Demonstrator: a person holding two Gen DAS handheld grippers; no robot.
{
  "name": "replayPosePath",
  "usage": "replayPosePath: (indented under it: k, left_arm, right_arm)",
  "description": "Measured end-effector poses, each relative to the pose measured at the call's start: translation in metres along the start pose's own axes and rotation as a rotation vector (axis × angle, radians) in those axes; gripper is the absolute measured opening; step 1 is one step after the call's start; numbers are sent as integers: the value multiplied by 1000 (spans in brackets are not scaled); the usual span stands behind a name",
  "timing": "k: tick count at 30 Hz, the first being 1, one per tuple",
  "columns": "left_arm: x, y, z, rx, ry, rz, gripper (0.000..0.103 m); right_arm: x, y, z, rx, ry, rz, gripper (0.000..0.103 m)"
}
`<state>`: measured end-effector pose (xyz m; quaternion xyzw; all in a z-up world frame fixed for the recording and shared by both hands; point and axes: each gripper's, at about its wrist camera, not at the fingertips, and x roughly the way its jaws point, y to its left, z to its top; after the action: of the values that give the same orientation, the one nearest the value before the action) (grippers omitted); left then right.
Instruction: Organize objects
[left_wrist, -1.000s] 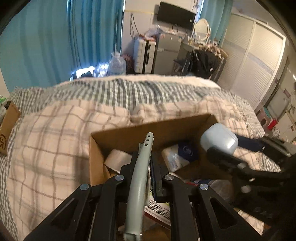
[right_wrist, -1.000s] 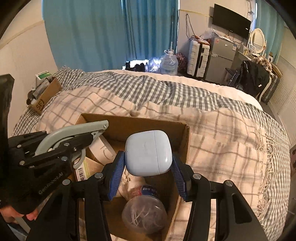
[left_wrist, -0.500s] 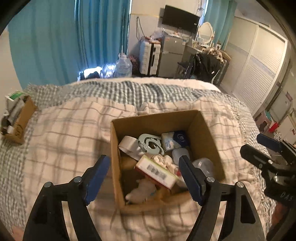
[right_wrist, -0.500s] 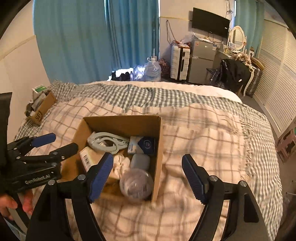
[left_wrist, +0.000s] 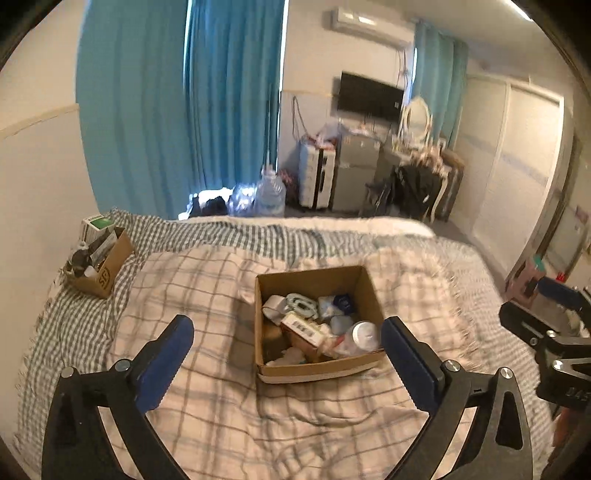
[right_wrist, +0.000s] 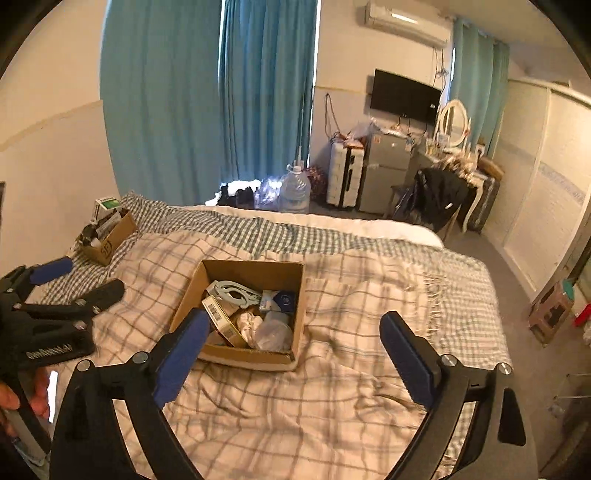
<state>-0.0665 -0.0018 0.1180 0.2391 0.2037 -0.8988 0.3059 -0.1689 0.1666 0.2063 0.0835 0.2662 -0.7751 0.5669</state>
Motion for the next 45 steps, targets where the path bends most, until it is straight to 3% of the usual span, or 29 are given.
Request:
replayPosePath:
  k: [3, 9, 13, 18, 23, 32, 45]
  left_arm:
    - [-21, -1, -8, -8, -30, 10, 103]
    - [-36, 2, -28, -10, -85, 29, 103]
    - [-23, 5, -47, -16, -113, 27, 103]
    - [5, 11, -78, -24, -142, 84, 103]
    - [40, 14, -102, -35, -51, 64, 103]
    - [49, 10, -115, -4, -75, 103, 103]
    - [46, 13, -123, -18, -90, 117, 103]
  right_arm:
    - [-23, 0, -7, 2, -47, -18, 102]
    - [-37, 2, -29, 14, -92, -38, 103]
    - [-12, -4, -49, 43, -88, -51, 103]
    - [18, -7, -68, 70, -132, -52, 103]
    - [54, 1, -87, 12, -139, -76, 103]
    - [82, 8, -103, 15, -105, -26, 103]
    - [78, 10, -105, 14, -130, -33, 103]
